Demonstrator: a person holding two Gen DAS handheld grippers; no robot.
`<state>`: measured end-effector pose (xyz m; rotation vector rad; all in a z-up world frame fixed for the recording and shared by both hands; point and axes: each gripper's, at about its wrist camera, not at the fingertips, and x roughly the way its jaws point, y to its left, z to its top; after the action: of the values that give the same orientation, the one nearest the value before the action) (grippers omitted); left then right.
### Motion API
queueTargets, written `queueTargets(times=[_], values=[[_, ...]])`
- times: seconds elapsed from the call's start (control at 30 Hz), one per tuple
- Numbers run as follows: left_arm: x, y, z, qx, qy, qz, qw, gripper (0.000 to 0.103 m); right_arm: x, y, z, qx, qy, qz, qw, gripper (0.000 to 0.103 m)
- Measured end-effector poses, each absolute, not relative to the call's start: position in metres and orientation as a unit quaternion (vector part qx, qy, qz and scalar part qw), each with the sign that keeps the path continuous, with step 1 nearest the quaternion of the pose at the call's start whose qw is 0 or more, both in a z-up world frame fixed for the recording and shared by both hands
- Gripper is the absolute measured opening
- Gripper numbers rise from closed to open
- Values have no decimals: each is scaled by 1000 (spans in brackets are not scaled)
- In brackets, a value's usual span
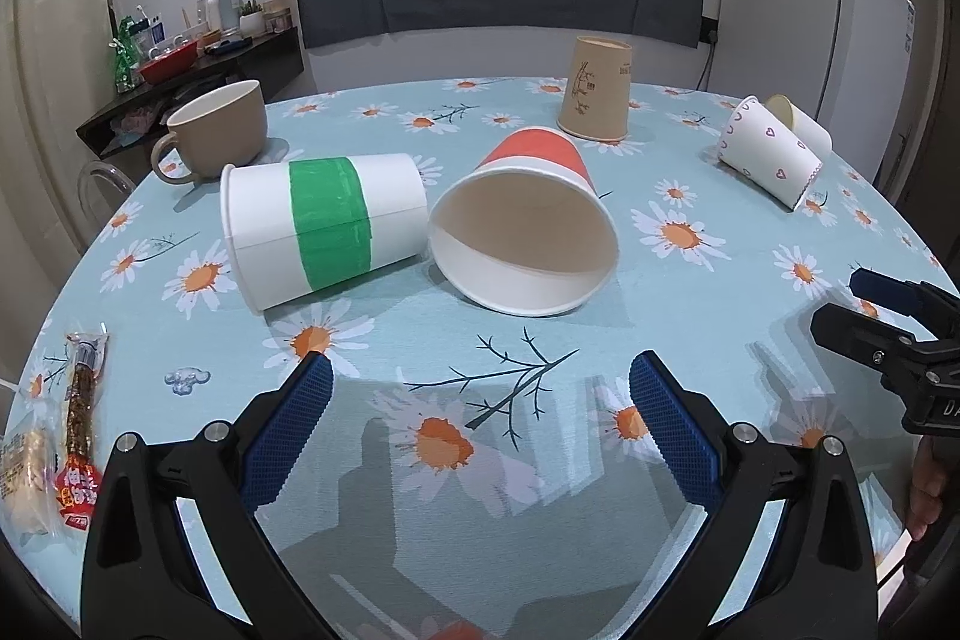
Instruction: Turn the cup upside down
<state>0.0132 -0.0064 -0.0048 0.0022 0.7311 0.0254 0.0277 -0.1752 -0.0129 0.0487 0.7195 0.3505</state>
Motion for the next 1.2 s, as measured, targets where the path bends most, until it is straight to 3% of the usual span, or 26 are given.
queueTargets(times=[0.47,0.57,0.7,0.93,1.2], values=[[59,-28,-4,-37,395,-22,918,97,26,-186,-8,51,333,184,923,93],[67,-34,-4,-33,399,-25,916,91,27,-187,-9,59,334,192,921,93],[74,-43,-5,-23,402,-17,915,74,27,-190,-7,67,328,201,921,93],[83,-39,-10,-47,410,7,911,19,27,-195,-8,85,329,219,915,93],[70,-41,-4,-29,398,18,917,10,36,-202,-12,117,347,236,900,93]])
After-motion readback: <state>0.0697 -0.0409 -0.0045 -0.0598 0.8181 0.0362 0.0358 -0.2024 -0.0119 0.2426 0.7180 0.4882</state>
